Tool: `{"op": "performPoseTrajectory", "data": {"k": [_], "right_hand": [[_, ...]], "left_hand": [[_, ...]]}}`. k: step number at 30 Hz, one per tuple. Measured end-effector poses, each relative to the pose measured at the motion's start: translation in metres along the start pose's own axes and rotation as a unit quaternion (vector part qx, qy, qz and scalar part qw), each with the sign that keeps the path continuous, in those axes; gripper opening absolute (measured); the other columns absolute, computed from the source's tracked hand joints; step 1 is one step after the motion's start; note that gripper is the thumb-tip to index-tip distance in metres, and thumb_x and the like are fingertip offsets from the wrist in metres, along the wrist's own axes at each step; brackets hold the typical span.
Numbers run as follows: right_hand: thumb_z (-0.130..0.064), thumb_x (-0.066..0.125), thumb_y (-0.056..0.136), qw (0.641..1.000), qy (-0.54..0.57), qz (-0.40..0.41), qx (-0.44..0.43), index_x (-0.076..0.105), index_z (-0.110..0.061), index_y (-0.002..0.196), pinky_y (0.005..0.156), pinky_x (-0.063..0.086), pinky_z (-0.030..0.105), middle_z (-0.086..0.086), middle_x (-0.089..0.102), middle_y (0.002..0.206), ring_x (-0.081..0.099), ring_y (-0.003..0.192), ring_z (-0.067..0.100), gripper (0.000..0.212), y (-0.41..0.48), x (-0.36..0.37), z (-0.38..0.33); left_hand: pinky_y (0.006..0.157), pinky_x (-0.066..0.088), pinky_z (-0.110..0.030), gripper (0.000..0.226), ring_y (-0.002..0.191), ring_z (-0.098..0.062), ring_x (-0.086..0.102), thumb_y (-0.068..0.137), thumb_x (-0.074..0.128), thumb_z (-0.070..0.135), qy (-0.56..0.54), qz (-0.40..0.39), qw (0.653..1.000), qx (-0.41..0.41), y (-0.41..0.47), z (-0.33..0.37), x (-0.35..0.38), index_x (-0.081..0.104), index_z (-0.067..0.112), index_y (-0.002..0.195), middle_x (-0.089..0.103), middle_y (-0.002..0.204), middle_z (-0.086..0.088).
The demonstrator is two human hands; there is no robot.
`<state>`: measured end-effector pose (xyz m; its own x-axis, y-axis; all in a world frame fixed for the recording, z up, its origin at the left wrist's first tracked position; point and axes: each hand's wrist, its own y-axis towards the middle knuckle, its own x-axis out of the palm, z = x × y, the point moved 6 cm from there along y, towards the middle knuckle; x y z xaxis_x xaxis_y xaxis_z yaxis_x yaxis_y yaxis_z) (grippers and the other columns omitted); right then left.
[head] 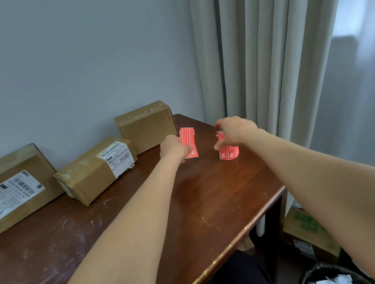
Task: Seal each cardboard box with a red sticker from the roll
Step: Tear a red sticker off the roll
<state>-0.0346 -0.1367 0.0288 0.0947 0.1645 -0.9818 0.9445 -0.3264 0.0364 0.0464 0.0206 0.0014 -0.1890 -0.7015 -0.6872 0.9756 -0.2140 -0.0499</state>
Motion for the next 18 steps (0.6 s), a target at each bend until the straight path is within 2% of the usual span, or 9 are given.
{"op": "performPoseTrajectory", "data": {"k": [8, 15, 18], "right_hand": [[-0.046, 0.075, 0.077, 0.999, 0.03, 0.03, 0.013, 0.038, -0.019, 0.143, 0.088, 0.051, 0.041, 0.008, 0.048, 0.139, 0.054, 0.12, 0.028, 0.08, -0.003, -0.001, 0.002], [-0.055, 0.074, 0.073, 0.998, 0.04, 0.037, 0.008, 0.038, -0.02, 0.143, 0.091, 0.05, 0.045, 0.008, 0.046, 0.138, 0.05, 0.123, 0.029, 0.086, -0.006, -0.005, 0.003], [-0.06, 0.07, 0.074, 0.997, 0.042, 0.071, -0.006, 0.038, -0.021, 0.143, 0.096, 0.046, 0.045, 0.008, 0.044, 0.141, 0.045, 0.128, 0.028, 0.085, -0.01, -0.012, -0.003]], "left_hand": [[0.078, 0.057, -0.03, 0.044, 0.099, -0.022, 0.066, 0.085, 0.07, 0.026, -0.005, -0.011, 1.0, -0.006, -0.005, -0.004, -0.002, 0.058, 0.009, 0.124, 0.064, 0.117, -0.012], [0.08, 0.057, -0.03, 0.042, 0.1, -0.023, 0.066, 0.086, 0.069, 0.026, -0.009, -0.008, 1.0, -0.001, -0.011, -0.001, -0.007, 0.058, 0.008, 0.123, 0.064, 0.118, -0.012], [0.078, 0.057, -0.03, 0.038, 0.099, -0.024, 0.066, 0.088, 0.067, 0.025, -0.019, -0.006, 1.0, 0.008, -0.014, 0.0, -0.012, 0.06, 0.006, 0.119, 0.065, 0.116, -0.013]]}}
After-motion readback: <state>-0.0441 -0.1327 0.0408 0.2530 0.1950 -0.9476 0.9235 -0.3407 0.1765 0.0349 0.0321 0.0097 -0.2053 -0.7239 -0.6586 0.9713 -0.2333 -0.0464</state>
